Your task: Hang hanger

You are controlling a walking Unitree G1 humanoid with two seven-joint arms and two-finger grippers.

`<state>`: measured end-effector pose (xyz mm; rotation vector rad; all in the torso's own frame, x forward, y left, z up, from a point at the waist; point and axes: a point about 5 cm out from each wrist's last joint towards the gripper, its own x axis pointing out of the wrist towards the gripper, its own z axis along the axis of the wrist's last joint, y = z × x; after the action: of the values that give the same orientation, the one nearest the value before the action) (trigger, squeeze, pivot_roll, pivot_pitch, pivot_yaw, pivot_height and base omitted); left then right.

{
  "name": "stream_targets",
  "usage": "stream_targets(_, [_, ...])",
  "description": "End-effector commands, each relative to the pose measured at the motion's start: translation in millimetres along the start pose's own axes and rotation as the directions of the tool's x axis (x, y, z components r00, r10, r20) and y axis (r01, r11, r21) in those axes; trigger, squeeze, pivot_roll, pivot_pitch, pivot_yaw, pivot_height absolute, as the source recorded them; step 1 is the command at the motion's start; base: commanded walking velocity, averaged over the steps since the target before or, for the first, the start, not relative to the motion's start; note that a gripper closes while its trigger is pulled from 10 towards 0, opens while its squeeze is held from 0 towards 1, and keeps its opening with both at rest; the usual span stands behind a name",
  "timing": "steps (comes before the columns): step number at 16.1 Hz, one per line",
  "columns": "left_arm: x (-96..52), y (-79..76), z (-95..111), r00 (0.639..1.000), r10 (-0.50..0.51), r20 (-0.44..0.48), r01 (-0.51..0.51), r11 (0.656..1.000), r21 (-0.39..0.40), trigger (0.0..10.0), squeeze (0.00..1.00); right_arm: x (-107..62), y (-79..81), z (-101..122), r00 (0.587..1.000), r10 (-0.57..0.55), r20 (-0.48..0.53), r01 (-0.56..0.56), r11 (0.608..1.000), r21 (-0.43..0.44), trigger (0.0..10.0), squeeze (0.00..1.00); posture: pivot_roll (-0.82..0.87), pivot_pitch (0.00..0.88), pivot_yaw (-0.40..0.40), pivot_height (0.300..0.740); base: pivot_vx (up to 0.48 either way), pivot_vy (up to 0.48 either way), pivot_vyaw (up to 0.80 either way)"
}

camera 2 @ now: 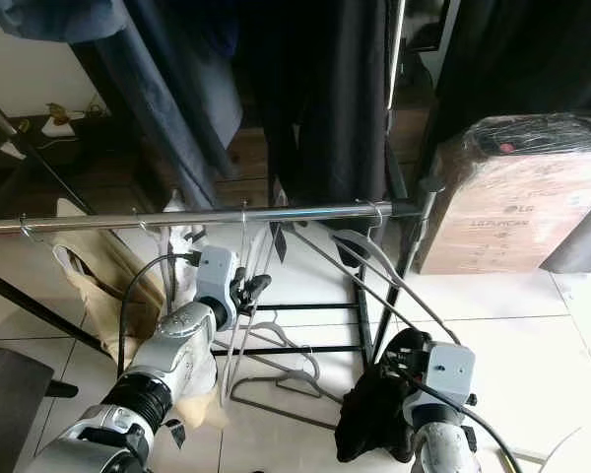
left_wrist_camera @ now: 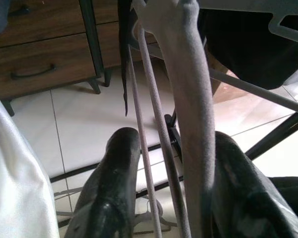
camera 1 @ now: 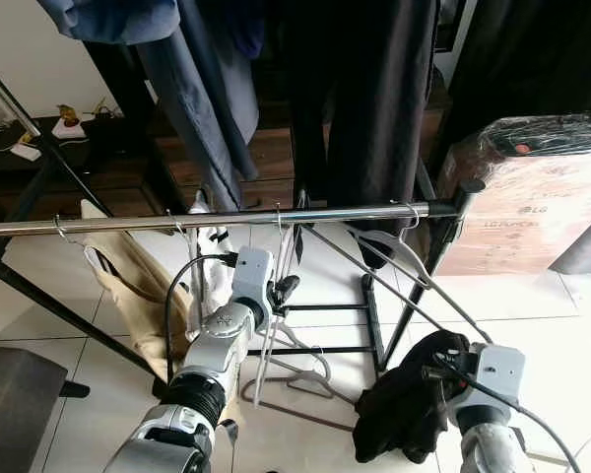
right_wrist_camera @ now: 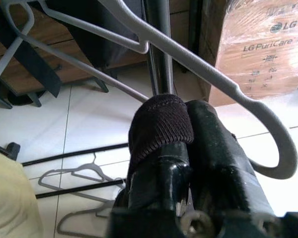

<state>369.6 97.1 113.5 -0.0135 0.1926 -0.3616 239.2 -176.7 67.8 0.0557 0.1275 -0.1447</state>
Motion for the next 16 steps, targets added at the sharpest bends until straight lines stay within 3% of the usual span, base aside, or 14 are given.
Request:
stream_targets(1, [-1.1, 3.7, -4, 1.0, 0.012, -0.013, -0.012, 1.0, -0.009, 0.0, 0.0, -0.7, 0.9, 0, 1.0, 0.001, 0.0, -0.001, 1.0, -0.003, 10.0, 0.0, -0.15, 0.199, 0.079, 0.74, 0.0, 0.0, 0.0])
stream_targets(16, [-5.2, 13.1, 0, 0.999, 0.031, 0.032, -0.033, 0.997, 0.063, 0.0, 0.0, 17.5, 1.8, 3, 1.0, 0.012, 0.018, -0.012, 1.0, -0.016, 10.0, 0.0, -0.15, 0.091, 0.074, 0.74, 0.0, 0.0, 0.0])
